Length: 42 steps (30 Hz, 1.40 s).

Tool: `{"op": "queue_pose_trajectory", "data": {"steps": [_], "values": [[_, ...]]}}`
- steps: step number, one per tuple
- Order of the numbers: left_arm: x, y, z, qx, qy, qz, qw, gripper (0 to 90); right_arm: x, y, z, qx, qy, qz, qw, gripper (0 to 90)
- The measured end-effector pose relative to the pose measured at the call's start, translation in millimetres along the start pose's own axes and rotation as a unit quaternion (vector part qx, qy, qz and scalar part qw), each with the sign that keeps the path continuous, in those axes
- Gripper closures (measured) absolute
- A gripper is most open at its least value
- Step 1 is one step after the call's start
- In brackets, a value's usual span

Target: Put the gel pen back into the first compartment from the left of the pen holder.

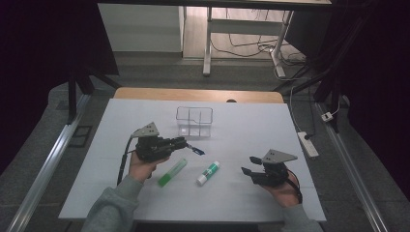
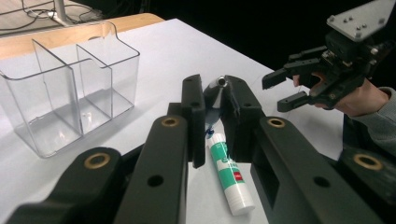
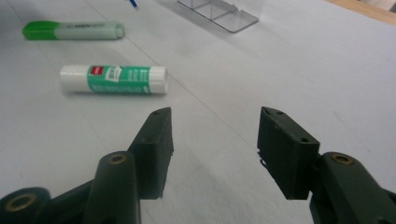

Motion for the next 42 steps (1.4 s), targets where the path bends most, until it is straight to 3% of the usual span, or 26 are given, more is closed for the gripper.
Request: {"op": "queue_pose_trajectory", "data": {"steps": [12, 24, 42], "values": [[-0.8, 0.3, -3.4, 0.005, 0.001, -0.005, 1.0, 78.6, -24.6, 17.6, 25.5, 0.021, 0.001, 0.036, 0.9991, 39.4], [-7.6, -7.4, -13.2, 0.009, 0.003, -0.021, 0.9997, 78.6, -19.6, 21.3, 28.2, 0.026, -0.004, 0.032, 0.9991, 38.8], [-23.5, -28.0, -50.8, 0.021, 0.01, -0.058, 0.9981, 78.5, -17.8, 23.0, 31.0, 0.029, -0.009, 0.03, 0.9991, 38.4]]}}
Point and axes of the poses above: each handheld gripper's, and its own axes: x roughly forward along the jaws, z roughly out of its underside, y roughly to its right, the point moved 7 cm from there along x, roughly forward along the jaws, and after that the axes turned 1 degree about -z, right-handed, at the moved point
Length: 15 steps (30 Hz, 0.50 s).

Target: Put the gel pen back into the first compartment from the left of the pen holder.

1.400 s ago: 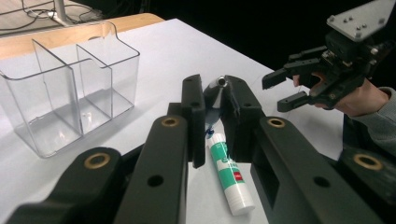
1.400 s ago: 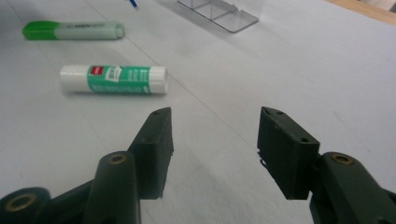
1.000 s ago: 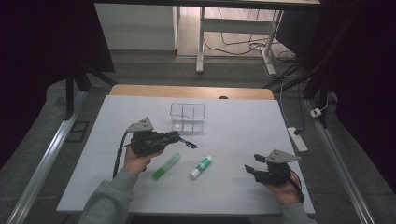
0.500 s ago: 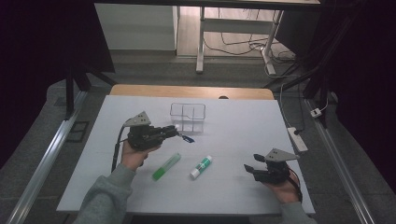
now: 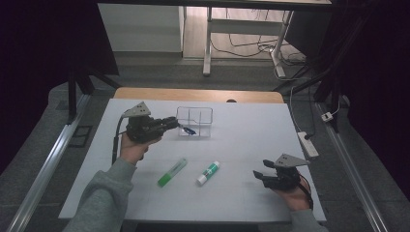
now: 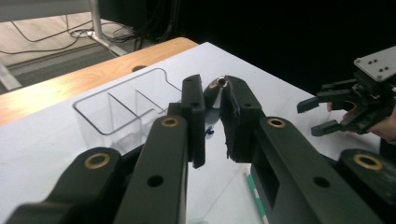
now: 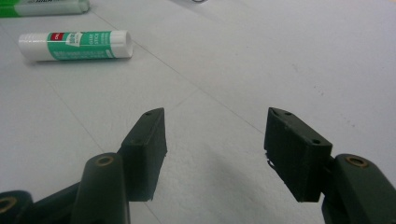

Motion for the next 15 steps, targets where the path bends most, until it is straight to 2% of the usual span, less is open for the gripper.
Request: {"op": "queue_pose_trajectory", "data": {"steps": [15], "values": [[2.7, -26.6, -19.5, 0.001, -0.013, -0.033, 0.9994, 78.5, 1.8, -0.2, 0.9, -0.004, -0.007, 0.0, 1.0, 38.3]]}}
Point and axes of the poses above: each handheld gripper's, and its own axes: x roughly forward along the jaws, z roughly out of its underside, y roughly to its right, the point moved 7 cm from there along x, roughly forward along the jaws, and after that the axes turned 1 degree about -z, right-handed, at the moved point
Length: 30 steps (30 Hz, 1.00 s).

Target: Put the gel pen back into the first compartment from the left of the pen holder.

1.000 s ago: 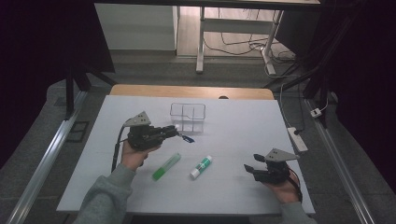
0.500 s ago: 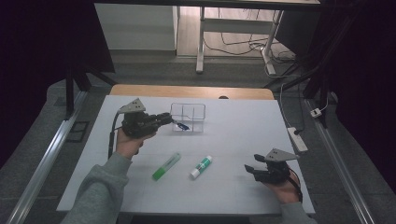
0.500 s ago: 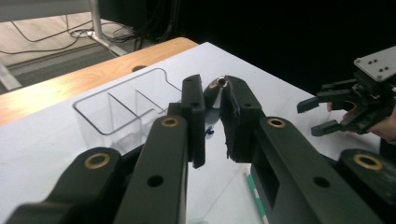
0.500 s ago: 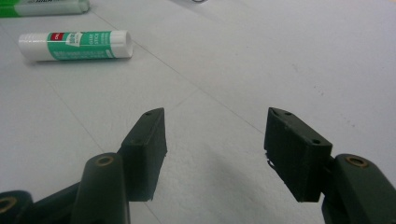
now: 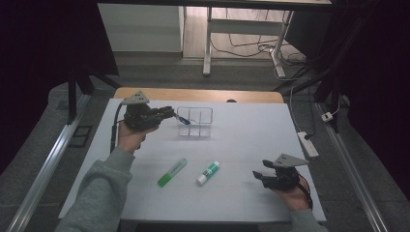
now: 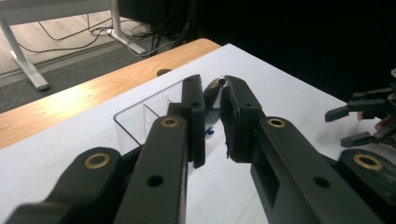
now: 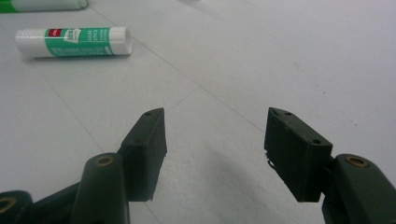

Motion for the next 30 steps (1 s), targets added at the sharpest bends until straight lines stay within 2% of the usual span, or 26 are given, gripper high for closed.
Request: {"op": "queue_pose_trajectory", "data": {"steps": [14, 21, 30], "values": [[7.6, -21.3, -19.2, 0.0, -0.02, -0.028, 0.9994, 78.5, -0.1, 2.0, 0.9, 0.001, -0.001, 0.003, 1.0, 37.8], [19.2, -31.5, -19.4, -0.005, -0.038, -0.04, 0.9985, 78.5, 1.1, 1.7, 1.7, 0.0, -0.006, 0.004, 1.0, 37.6], [32.6, -37.7, -18.2, -0.006, -0.061, -0.048, 0.997, 78.4, 1.9, 1.1, 2.1, 0.001, -0.006, 0.002, 1.0, 37.1]]}}
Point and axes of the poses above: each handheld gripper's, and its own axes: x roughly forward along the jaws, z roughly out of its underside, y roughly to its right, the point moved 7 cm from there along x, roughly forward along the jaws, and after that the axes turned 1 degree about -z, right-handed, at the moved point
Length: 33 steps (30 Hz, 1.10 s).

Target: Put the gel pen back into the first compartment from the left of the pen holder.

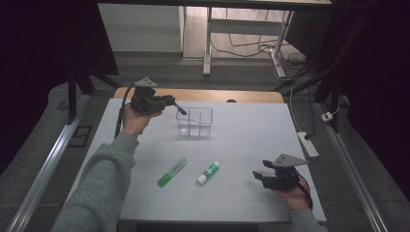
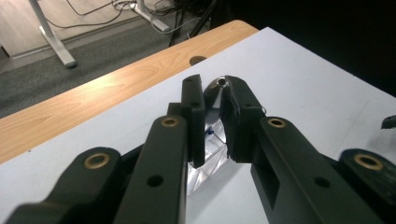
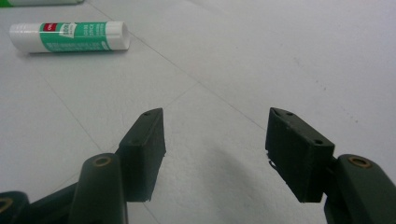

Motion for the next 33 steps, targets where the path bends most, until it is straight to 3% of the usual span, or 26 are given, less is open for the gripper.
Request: {"op": "queue_pose_trajectory", "data": {"steps": [8, 9, 11, 16, 33], "values": [[12.3, 0.6, 2.0, 0.005, -0.014, -0.009, 0.9998, 77.2, 0.3, 0.1, 0.4, 0.001, -0.001, 0.0, 1.0, 36.7], [13.6, 1.4, 2.0, 0.007, -0.012, -0.007, 0.9999, 73.8, 0.4, 0.2, 0.5, 0.0, -0.002, 0.0, 1.0, 36.6], [15.2, 1.9, 2.3, 0.007, -0.014, -0.014, 0.9998, 56.1, 0.4, 0.3, 0.7, 0.0, -0.002, 0.0, 1.0, 36.5], [13.9, 4.5, 5.3, 0.011, -0.015, -0.018, 0.9997, 40.1, -0.1, 1.1, 1.2, 0.0, -0.004, 0.002, 1.0, 36.4], [-2.7, 17.3, 33.9, 0.024, -0.02, 0.006, 0.9995, 36.9, 0.3, 0.6, 0.3, 0.0, -0.002, 0.002, 1.0, 36.2]]}}
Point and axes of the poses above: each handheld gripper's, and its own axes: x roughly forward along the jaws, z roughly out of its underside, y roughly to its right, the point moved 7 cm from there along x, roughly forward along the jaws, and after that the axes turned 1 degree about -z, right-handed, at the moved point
